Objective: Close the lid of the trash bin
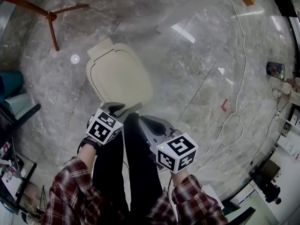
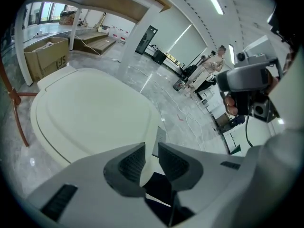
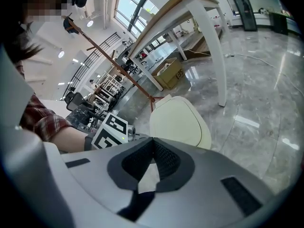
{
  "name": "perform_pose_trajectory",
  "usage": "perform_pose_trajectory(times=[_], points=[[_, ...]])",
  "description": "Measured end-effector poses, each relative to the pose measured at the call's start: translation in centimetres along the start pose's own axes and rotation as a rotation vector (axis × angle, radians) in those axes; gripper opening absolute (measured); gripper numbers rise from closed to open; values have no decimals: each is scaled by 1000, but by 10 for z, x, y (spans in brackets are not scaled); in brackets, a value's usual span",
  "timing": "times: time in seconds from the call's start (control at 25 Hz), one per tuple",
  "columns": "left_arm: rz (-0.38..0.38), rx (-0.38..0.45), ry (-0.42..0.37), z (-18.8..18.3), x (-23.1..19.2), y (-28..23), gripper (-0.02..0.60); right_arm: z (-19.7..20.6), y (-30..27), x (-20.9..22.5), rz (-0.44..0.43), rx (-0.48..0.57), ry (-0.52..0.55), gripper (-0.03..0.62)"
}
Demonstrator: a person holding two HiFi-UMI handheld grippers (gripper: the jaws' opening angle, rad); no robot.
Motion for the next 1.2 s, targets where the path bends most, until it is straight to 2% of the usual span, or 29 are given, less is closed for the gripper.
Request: perform_pose_trajectory(times=[0.32,0.84,1.0,1.2], points=[[19,-14,-17,-2,-5,-3,66,1,-9,4,-6,-33,5,12],[45,-41,27,-3,-1,-2,61,-3,-6,-7,-4,-46,23,12],[23,14,-14,-30,5,28,61,-26,7,-20,-10,-32,78,12],[-27,147,-63,-93,24,95,61,-79,37,-49,-14,16,166,12]])
Point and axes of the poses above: the fingertips, and each gripper's own axes: y backward along the fingers, x to its right, z out of its underside, the point moved 2 cm from there along y, backward along the fingers, and after that the axes turned 6 degrees about z, right-handed, at the moved point
